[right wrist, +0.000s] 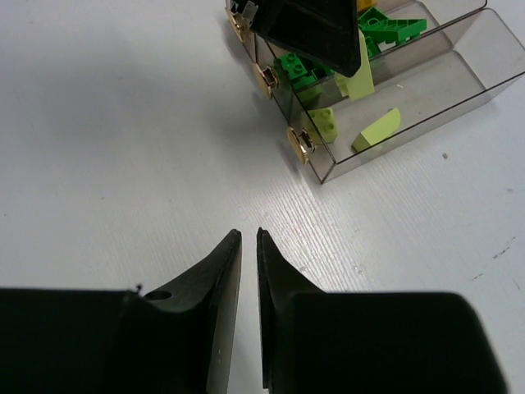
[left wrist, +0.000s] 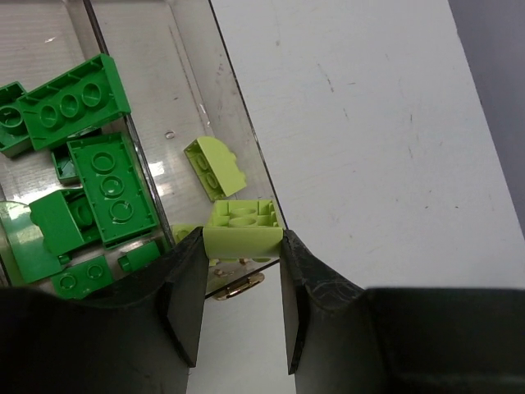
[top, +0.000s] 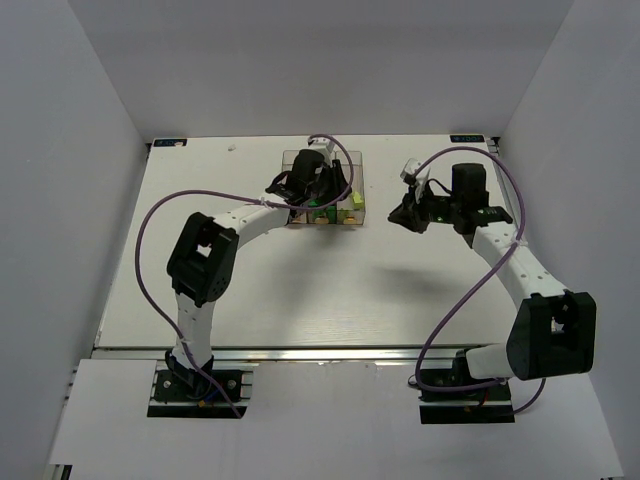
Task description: Sort the legos into containers by color
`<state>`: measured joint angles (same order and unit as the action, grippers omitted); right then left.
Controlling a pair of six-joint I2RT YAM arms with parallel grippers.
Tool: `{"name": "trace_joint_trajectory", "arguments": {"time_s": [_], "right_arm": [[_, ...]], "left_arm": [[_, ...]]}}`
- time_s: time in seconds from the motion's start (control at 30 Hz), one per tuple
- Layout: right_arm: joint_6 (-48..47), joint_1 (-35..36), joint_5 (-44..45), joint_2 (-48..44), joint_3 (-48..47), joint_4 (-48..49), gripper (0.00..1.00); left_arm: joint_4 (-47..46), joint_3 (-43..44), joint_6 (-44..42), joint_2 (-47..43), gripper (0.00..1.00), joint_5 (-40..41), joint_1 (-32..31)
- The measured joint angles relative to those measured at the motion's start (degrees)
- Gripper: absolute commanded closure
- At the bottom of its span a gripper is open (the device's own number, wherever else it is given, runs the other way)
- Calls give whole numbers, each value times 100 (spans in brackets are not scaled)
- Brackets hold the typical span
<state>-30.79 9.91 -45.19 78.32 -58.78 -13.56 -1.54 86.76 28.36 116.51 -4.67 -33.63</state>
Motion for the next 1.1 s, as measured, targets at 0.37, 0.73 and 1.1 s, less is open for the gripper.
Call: {"name": "trace_joint_trajectory", "arguments": {"time_s": [0.37,0.73,1.1], "right_arm": [[63,-15,0,-9,55,39,74],[118,-15,0,-9,55,42,67],[151,-15,2,-9,55,39,62]], "left_arm": [[116,0,-160,20,70,127,0],[184,0,-210,20,49,203,0],[262,0,-262,20,32,284,0]]}}
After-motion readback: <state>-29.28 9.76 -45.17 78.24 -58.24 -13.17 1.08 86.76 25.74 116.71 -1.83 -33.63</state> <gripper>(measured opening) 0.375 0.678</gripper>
